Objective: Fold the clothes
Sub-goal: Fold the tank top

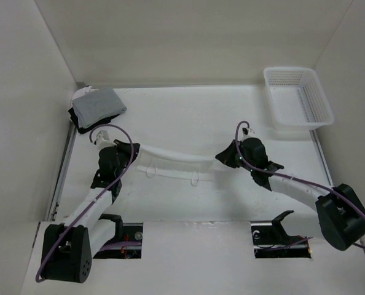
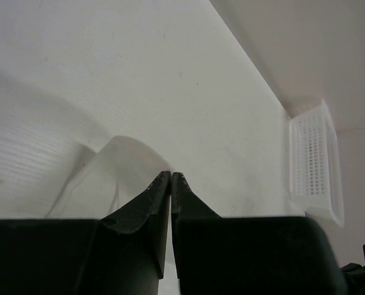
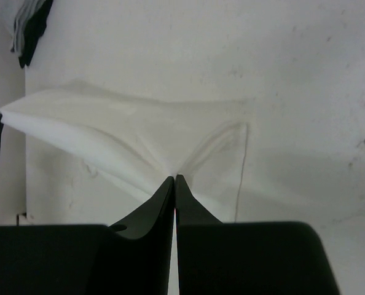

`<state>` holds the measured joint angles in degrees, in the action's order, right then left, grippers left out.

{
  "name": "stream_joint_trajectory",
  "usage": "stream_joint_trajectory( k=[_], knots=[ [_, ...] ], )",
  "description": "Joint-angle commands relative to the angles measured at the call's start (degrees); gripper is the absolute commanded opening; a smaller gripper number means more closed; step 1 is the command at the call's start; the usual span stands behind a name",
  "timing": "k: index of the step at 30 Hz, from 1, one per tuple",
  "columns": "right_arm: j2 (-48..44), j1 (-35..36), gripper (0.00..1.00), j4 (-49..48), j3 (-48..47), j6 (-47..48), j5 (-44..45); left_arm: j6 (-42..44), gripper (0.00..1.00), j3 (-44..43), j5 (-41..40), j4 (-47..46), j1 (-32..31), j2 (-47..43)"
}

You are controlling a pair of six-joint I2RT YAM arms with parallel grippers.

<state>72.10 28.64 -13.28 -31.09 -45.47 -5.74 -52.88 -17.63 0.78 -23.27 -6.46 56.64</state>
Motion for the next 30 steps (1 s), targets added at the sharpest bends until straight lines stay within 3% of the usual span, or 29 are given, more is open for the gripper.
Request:
stream_joint_trajectory(
  k=[1, 9, 26, 28, 30],
  knots=[
    [-3.0, 3.8, 0.06, 0.6, 3.3, -1.3, 2.8, 0.9, 0.02, 2.7, 2.1, 3.3, 0.6, -4.2],
    [-6.9, 12.3, 0.07, 6.2, 7.1, -3.5, 11.1, 2.0, 0.02, 7.6, 2.2, 9.0, 1.1, -11.8],
    [-4.9, 26.2, 0.10, 7.7, 11.4, -13.8, 13.3, 0.2, 0.02, 13.7, 2.1, 10.8, 5.4, -15.7],
    [-5.3, 27.6, 0.12, 9.1, 10.8, -14.2, 14.1, -0.1, 0.05, 14.5, 2.0, 11.0, 5.6, -16.2],
    [-4.8, 28.7, 0.15, 10.5, 10.2, -14.3, 14.9, -0.4, 0.15, 14.0, 1.9, 12.1, 6.2, -15.3]
  ],
)
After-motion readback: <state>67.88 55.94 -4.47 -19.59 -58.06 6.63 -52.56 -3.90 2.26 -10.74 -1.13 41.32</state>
